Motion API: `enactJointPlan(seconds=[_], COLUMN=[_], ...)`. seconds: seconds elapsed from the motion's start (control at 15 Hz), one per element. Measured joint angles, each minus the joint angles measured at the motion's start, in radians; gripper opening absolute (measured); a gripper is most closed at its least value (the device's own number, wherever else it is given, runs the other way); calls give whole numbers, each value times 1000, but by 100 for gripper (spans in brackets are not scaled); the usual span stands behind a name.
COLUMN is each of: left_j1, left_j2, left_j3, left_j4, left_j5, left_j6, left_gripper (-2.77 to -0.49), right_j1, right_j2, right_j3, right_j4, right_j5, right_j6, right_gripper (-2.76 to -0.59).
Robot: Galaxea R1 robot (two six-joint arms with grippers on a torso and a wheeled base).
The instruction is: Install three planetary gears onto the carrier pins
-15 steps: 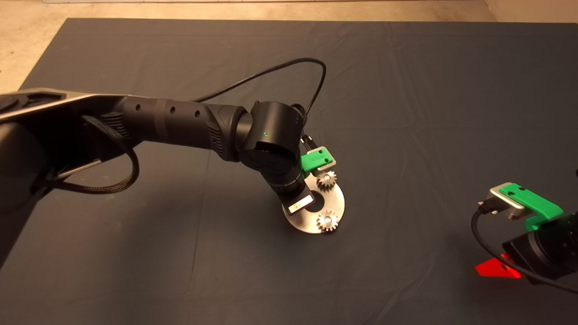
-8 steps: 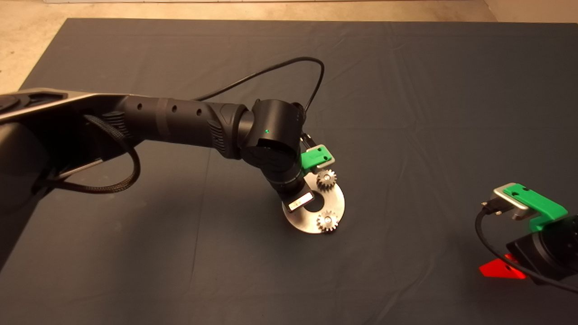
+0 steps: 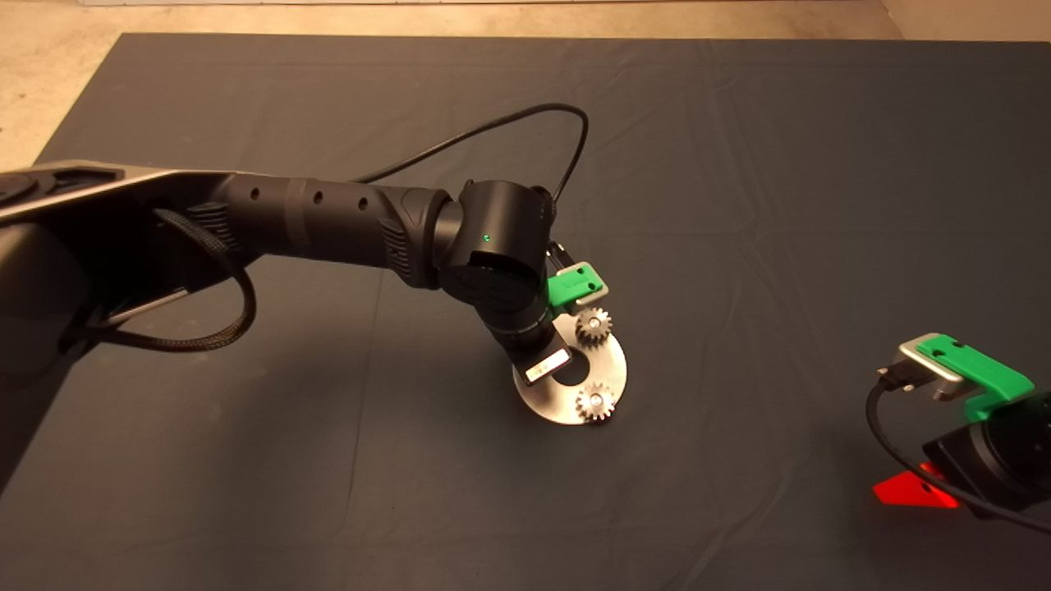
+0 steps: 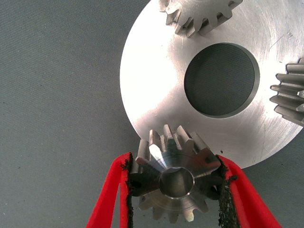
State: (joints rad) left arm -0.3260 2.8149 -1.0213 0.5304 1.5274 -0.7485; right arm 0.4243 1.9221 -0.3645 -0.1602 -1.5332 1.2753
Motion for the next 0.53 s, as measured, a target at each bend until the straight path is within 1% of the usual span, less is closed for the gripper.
enactJointPlan(seconds=[0.27, 0.53], left_j1=[16, 16], left_j2=[0, 0], left_j3=[4, 6], left_j4=[1, 1], left_j5=[1, 1], left_j6=[-17, -19], left_gripper=[-244, -244], right_j1=[0, 0], right_j2=[0, 0], right_j3=[0, 0], right_j4=[0, 0], right_j5=[0, 0], right_j6=[-3, -3], right_gripper=[-116, -116])
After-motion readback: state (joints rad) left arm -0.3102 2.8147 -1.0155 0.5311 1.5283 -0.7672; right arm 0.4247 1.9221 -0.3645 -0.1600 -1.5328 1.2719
